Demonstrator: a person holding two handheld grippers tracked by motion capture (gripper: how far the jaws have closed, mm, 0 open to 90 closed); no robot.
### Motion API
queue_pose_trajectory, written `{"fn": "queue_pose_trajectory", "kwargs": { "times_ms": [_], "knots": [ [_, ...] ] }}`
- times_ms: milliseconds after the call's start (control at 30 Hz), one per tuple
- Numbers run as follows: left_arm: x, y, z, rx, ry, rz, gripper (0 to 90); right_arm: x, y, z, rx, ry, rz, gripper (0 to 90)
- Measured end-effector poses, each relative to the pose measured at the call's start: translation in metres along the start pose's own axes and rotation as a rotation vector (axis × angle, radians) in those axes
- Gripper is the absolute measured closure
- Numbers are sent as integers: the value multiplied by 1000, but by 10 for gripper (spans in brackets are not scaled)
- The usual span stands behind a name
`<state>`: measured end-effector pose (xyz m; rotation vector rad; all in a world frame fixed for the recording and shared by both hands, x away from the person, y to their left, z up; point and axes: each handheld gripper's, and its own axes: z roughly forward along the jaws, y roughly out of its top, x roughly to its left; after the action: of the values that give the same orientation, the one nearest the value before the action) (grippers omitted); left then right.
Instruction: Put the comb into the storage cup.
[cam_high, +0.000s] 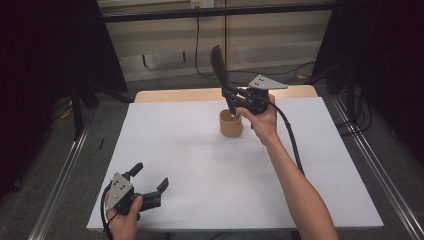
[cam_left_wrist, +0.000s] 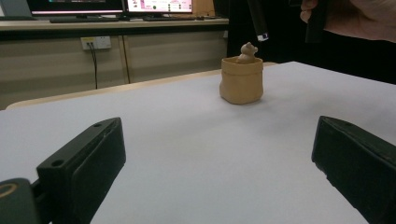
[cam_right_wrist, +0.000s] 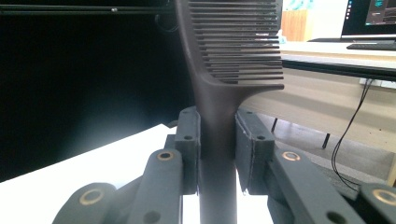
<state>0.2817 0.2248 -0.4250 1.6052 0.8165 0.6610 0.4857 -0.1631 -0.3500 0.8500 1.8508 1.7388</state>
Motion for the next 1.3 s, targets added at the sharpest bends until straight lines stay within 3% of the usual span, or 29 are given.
{"fn": "queue_pose_trajectory", "kwargs": {
  "times_ms": [333,567,1300],
  "knots": [
    [-1,0,2,-4,2,-2,29,-6,-12,16,21,-13,7,722],
    [-1,-1,2,-1,2,-3,29,-9,-14,17,33,-36,0,722],
    [0,-1,2,10,-1,1,25,-13,-36,33,90,-40,-5,722]
  ]
}}
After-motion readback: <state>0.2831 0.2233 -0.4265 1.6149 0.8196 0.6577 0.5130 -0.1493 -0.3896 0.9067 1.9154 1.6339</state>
